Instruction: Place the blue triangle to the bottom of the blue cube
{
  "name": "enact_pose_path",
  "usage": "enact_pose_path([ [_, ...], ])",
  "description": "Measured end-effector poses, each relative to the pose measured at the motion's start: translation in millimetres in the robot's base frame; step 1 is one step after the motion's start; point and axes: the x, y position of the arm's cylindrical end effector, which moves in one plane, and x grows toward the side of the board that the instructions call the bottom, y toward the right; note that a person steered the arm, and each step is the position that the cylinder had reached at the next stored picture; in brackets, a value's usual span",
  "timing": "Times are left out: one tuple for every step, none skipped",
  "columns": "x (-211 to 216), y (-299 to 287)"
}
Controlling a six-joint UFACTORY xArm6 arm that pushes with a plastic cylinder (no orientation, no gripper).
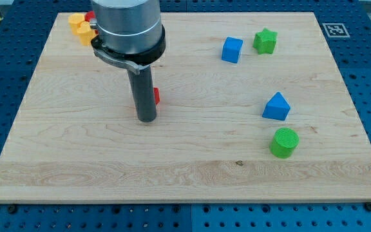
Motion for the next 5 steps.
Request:
enact_pose_path([
  [0.0,0.0],
  [10.3,0.0],
  [0.0,34.1],
  [-1.9,51.2],
  [-25.0,12.5],
])
